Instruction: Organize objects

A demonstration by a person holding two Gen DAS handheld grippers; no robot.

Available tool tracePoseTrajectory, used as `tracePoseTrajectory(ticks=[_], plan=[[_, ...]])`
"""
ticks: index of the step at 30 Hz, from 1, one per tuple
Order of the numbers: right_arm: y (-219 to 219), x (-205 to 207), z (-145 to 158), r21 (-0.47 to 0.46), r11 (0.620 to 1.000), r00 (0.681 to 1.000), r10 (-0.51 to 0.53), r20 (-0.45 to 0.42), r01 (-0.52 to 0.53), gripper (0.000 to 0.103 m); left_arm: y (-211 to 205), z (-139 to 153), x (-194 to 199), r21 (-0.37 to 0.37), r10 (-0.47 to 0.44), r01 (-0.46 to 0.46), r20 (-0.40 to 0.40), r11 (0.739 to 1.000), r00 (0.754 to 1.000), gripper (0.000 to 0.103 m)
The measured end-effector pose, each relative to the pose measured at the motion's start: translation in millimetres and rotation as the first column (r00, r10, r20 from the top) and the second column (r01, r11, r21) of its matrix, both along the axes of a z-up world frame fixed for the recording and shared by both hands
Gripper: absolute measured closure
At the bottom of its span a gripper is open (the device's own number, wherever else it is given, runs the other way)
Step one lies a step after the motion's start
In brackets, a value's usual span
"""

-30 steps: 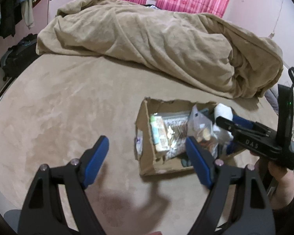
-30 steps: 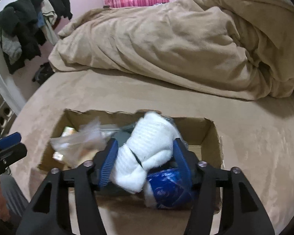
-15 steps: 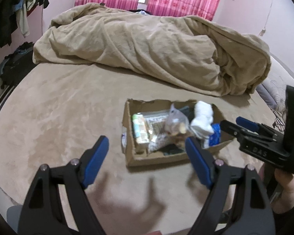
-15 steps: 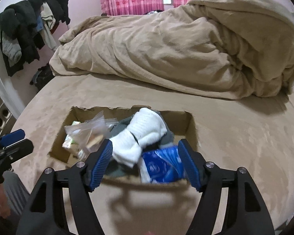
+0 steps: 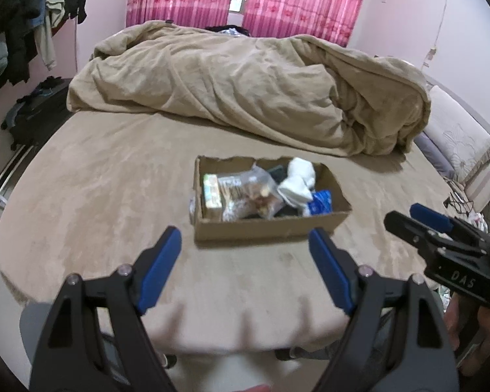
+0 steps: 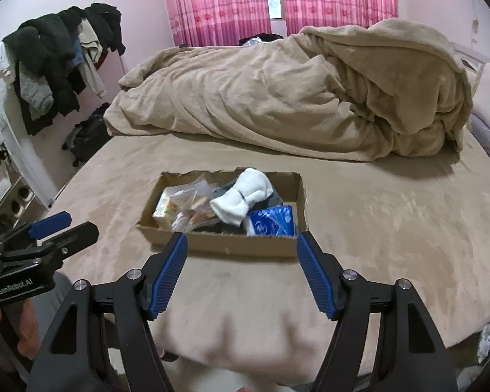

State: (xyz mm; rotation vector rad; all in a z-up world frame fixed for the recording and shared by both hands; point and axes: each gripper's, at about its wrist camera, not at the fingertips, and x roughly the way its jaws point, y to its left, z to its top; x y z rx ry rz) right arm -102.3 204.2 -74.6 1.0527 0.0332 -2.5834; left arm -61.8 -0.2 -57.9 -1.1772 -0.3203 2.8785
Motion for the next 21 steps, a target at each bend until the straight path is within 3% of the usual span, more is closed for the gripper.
tracePoseTrajectory(ticks=[10,21], plan=[[7,39,5,-0.020,1.000,0.999,-0.008,0.043,0.009,0.031,23,11,33,-0.052,-0.015,0.016,0.010,0.999,1.000,0.021],[11,42,-6,-0.022,0.999,0.997,-0.031,0.070,0.033,0.031,20,10,34,-0.072,-0.007,0.008,0.012,0.997,1.000,0.021]])
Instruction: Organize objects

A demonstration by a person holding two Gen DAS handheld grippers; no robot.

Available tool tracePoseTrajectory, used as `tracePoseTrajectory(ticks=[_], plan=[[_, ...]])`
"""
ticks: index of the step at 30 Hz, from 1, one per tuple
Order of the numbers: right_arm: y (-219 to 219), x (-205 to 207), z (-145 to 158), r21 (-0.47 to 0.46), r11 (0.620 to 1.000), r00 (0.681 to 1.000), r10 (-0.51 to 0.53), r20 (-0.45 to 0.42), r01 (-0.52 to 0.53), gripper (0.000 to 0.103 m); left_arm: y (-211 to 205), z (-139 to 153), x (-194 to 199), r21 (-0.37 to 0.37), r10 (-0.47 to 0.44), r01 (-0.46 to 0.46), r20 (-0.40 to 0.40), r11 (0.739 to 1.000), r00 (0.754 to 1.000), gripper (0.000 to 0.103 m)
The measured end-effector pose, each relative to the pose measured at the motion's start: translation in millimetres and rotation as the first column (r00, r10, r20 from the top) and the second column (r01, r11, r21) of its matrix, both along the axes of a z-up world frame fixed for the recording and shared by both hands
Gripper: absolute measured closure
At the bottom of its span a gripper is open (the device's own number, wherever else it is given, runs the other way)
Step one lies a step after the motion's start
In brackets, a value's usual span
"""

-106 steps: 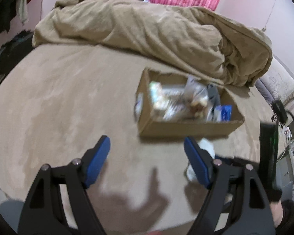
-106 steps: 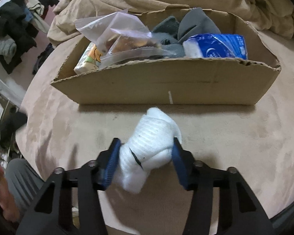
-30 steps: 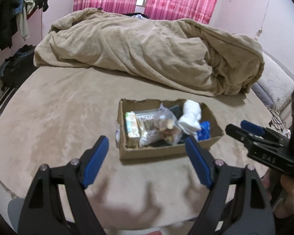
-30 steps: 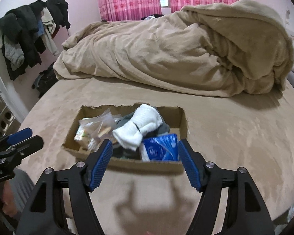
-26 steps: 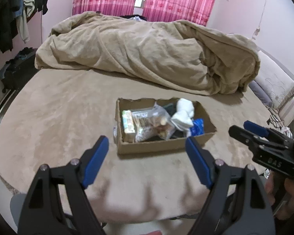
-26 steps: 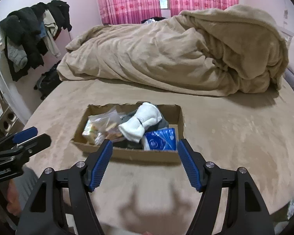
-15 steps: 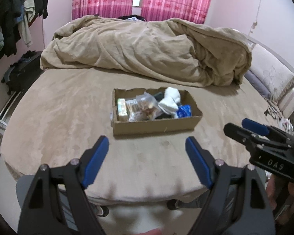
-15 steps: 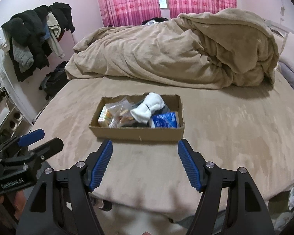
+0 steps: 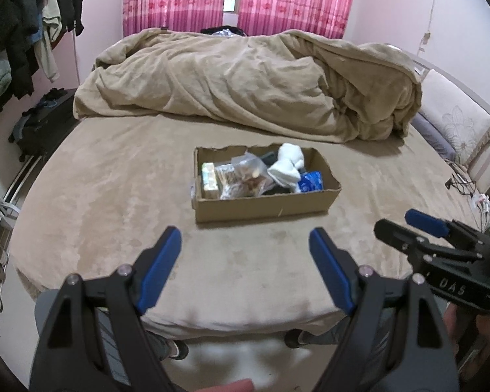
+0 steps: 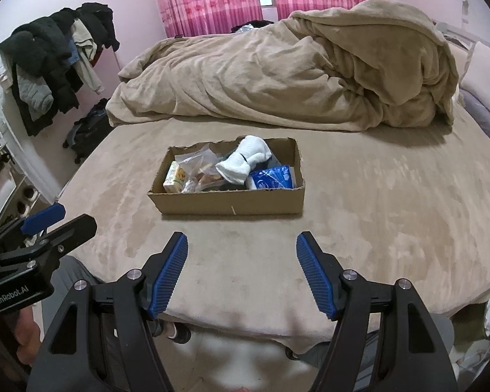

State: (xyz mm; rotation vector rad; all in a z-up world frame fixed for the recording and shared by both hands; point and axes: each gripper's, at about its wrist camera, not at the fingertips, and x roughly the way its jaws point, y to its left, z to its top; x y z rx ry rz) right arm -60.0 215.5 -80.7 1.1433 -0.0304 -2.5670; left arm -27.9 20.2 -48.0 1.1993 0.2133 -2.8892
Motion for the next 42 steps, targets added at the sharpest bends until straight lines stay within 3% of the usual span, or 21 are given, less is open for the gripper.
tracePoseTrajectory(ticks=[40,42], plan=[[0,-13,-9,0.009,1.000,1.000,-0.004,0.015,0.004,0.031,-7,-11,-8,-0.004,0.011,-0.011,0.020,1.000,1.000,0.021],[0,-13,-9,0.010,1.000,1.000,-0.005,0.016,0.005,0.031,-6,-12,-8,-0.006,0.007,-0.007,0.025,1.000,1.000,0.017]])
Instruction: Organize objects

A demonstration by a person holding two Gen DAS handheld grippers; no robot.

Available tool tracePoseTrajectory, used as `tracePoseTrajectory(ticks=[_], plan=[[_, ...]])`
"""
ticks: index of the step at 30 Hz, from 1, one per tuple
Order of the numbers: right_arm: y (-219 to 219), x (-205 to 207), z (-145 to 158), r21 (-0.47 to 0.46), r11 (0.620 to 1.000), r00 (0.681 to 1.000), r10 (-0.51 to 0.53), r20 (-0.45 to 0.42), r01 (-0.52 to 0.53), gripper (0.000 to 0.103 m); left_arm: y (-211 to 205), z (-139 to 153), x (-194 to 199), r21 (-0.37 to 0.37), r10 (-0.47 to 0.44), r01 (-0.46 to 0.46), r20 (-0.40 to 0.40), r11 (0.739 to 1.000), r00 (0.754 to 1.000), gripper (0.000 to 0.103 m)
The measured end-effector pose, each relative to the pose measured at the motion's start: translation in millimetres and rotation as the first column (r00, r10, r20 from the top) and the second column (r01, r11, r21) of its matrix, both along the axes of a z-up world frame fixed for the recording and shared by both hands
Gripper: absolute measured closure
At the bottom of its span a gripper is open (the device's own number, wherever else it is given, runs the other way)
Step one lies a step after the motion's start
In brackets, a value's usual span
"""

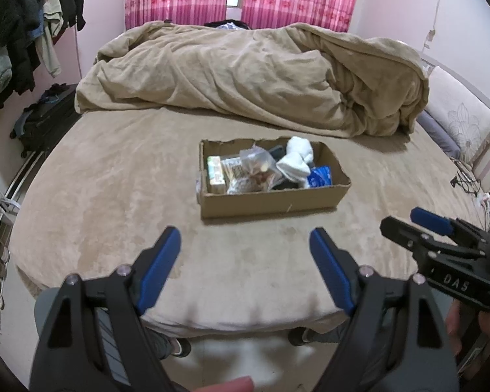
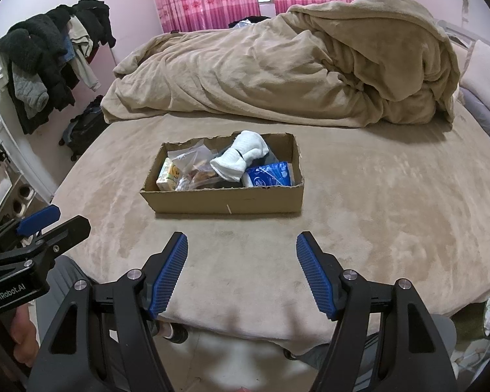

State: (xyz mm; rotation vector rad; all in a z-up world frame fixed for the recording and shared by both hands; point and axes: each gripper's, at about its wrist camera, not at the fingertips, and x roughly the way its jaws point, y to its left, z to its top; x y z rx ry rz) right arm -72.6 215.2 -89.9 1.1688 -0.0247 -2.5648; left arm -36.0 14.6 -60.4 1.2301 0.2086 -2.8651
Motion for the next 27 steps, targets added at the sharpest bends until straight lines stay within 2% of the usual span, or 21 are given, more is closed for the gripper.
tracePoseTrajectory(ticks=[2,16,20,27], plan=[[-0.7,0.5,-1.1,0.003,1.000,1.000,0.001,0.000,-0.001,0.031,0.6,0.2,0.9,0.002,-0.003,0.003,-0.006,1.000,1.000,0.012],[-0.8,1.9,-1.6,0.007,1.000,1.000,-0.003,-0.011,0.003,0.030,-5.0,1.8,0.2,-0.003,0.019,-0.019,-0.015,1.000,1.000,0.011],[-0.1,-0.1,-0.6,0.011,1.000,1.000,-0.010,-0.020,0.010,0.021,-6.0,0.8,0.5,0.000,0.022,-0.022,-0.007,1.000,1.000,0.011],[0.9,-0.3,0.0,0.012,1.000,1.000,-0.006,-0.026,0.006,0.021,-7.4,-2.9,-1.0,-0.008,0.021,-0.021,0.005,1.000,1.000,0.010]])
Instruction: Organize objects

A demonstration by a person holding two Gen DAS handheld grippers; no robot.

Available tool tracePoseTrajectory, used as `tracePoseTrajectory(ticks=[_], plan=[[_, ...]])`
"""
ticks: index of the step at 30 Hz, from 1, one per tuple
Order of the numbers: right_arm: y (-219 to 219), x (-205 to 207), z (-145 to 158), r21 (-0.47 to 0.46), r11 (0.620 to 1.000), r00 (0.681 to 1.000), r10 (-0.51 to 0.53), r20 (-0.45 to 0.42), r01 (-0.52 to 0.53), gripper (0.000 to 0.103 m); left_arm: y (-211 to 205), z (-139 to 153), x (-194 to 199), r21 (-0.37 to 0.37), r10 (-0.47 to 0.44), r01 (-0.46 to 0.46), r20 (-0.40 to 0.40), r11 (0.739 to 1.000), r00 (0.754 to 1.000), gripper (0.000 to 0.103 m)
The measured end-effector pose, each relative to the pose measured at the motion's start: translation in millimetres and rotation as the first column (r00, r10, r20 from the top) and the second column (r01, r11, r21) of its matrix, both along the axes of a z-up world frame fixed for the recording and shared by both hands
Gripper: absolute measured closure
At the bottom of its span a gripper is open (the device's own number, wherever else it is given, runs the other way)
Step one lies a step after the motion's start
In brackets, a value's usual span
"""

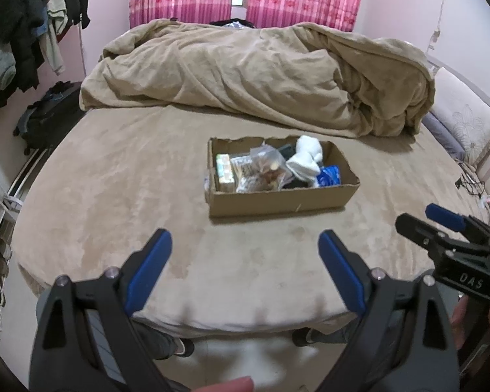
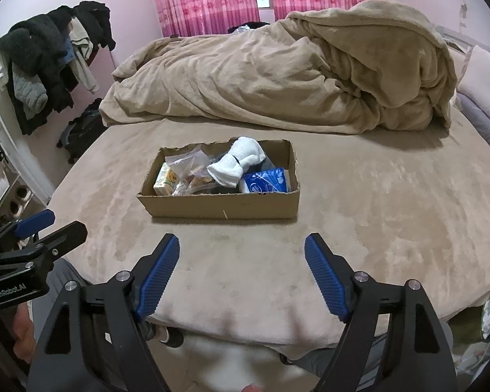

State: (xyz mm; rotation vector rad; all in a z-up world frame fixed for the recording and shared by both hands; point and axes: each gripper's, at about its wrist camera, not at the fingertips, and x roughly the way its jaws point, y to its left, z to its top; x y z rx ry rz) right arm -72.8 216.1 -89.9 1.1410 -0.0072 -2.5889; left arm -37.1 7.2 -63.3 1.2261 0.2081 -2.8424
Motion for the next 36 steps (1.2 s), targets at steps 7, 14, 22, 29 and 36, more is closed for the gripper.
tracePoseTrajectory(ticks=[7,14,22,29,36], plan=[[2,-1,5,-0.001,1.000,1.000,-0.002,-0.005,0.002,0.021,0,0,-1,0.000,0.000,0.000,-0.002,1.000,1.000,0.010],[2,0,6,-0.002,1.000,1.000,-0.009,-0.010,0.009,0.021,-3,1,-2,0.005,0.005,-0.005,-0.003,1.000,1.000,0.010],[2,2,7,-0.010,1.000,1.000,-0.007,-0.018,0.007,0.021,-6,0,-2,0.005,0.010,-0.010,-0.001,1.000,1.000,0.010],[2,3,7,-0.009,1.000,1.000,-0.004,-0.015,0.003,0.021,-9,0,-3,0.004,0.010,-0.010,0.010,1.000,1.000,0.010],[-1,4,7,-0.002,1.000,1.000,0.003,-0.014,-0.003,0.021,-9,0,-2,-0.002,0.006,-0.006,0.005,1.000,1.000,0.010]])
